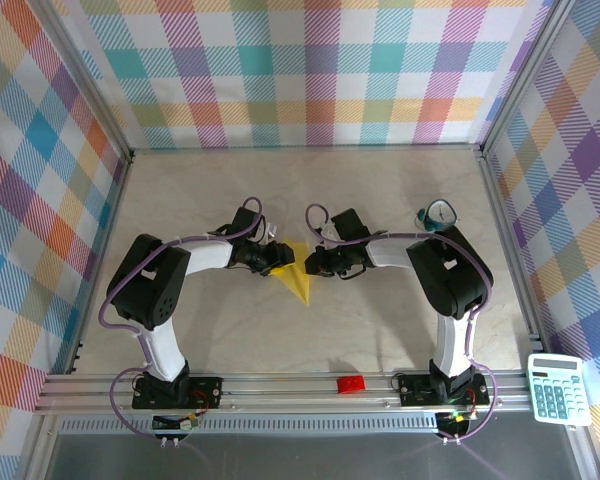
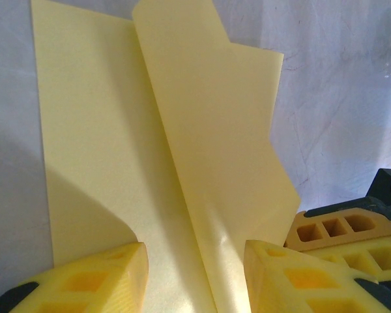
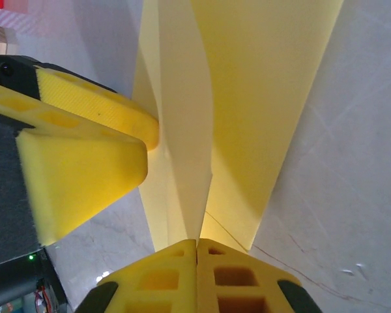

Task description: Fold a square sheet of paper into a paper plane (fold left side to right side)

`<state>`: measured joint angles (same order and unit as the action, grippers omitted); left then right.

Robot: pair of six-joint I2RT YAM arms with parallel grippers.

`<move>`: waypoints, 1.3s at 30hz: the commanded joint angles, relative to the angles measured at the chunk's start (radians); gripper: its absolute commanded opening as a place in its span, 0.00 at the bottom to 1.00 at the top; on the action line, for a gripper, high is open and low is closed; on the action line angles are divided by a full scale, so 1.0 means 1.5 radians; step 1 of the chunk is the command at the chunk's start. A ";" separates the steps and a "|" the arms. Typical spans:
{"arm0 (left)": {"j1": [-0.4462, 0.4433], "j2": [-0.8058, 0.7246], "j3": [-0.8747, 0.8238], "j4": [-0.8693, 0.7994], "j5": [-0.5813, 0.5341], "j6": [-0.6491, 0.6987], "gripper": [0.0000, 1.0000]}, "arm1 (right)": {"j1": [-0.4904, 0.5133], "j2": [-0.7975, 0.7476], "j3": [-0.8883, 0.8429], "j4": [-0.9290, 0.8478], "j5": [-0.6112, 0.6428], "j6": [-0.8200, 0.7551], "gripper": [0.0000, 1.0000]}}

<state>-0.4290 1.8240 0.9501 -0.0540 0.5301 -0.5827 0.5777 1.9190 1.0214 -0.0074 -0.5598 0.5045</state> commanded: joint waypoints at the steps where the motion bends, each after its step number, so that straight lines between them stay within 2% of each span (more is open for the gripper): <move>1: -0.006 0.012 -0.001 -0.048 -0.030 0.013 0.44 | 0.004 0.010 0.016 -0.029 0.012 -0.019 0.00; 26: -0.006 0.005 -0.004 -0.046 -0.031 0.012 0.44 | 0.010 0.035 0.025 -0.066 0.050 -0.030 0.00; 39: -0.004 -0.048 0.022 -0.046 -0.038 0.011 0.46 | 0.020 0.052 0.007 -0.096 0.084 -0.026 0.00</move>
<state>-0.4309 1.8000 0.9531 -0.0837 0.5003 -0.5819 0.5957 1.9499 1.0512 -0.0616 -0.4942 0.4824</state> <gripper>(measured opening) 0.463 0.050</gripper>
